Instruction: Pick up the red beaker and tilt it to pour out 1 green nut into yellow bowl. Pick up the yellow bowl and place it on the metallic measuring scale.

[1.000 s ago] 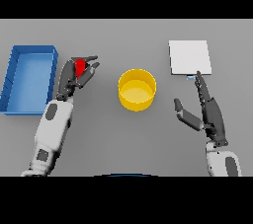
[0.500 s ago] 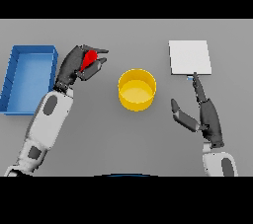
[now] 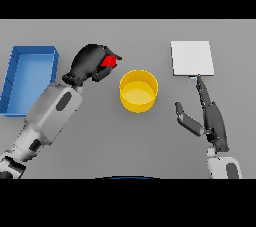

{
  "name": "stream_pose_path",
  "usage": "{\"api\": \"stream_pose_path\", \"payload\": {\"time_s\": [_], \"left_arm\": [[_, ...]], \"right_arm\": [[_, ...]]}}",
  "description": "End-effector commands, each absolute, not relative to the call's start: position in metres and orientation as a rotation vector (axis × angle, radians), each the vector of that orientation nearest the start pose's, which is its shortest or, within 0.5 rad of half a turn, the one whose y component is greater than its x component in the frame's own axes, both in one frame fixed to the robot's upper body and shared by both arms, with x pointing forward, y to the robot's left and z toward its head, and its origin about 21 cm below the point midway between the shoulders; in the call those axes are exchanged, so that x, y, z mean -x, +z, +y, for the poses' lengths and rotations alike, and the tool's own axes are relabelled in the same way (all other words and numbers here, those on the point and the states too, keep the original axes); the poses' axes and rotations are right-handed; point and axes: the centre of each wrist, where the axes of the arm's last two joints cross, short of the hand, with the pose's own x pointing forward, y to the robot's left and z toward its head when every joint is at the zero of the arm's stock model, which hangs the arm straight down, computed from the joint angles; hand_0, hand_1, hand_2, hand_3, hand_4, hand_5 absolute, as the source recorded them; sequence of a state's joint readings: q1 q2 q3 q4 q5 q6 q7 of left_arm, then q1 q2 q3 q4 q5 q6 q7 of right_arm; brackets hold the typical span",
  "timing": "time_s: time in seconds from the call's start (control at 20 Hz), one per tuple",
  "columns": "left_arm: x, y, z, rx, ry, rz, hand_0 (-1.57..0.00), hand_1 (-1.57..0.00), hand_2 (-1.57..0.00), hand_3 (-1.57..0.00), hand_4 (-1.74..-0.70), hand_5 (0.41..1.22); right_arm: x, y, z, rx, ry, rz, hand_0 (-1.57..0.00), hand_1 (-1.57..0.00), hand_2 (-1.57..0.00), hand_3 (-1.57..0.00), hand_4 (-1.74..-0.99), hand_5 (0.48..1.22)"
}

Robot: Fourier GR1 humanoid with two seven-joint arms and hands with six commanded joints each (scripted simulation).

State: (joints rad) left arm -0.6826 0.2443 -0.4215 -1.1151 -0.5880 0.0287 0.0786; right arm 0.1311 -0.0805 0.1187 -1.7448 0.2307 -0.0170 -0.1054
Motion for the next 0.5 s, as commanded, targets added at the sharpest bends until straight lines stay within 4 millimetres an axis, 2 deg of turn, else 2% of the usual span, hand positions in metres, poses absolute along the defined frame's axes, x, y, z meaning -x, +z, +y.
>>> {"api": "stream_pose_path", "payload": {"time_s": [0.0, 0.25, 0.4, 0.45], "left_arm": [[-0.376, 0.076, 0.136, -0.602, -1.265, -1.614, -1.57, -1.57, -1.57, -1.57, -1.74, 1.134], [-0.391, 0.092, 0.11, -0.765, -1.637, -1.528, -1.57, -1.57, -1.57, -1.57, -1.74, 1.193], [-0.397, 0.098, 0.097, -0.849, -1.855, -1.445, -1.57, -1.57, -1.57, -1.57, -1.61, 1.206], [-0.397, 0.099, 0.094, -0.871, -1.938, -1.387, -1.57, -1.57, -1.57, -1.57, -1.64, 1.209]], "right_arm": [[-0.216, 0.017, -0.229, 0.183, 0.29, -1.72, 0.0, 0.0, 0.0, 0.0, -1.267, 0.72], [-0.216, 0.015, -0.228, 0.165, 0.285, -1.724, 0.0, 0.0, 0.0, 0.0, -1.264, 0.717], [-0.219, 0.012, -0.226, 0.163, 0.277, -1.71, 0.0, 0.0, 0.0, 0.0, -1.258, 0.697], [-0.218, 0.013, -0.225, 0.173, 0.276, -1.723, 0.0, 0.0, 0.0, 0.0, -1.253, 0.688]]}}
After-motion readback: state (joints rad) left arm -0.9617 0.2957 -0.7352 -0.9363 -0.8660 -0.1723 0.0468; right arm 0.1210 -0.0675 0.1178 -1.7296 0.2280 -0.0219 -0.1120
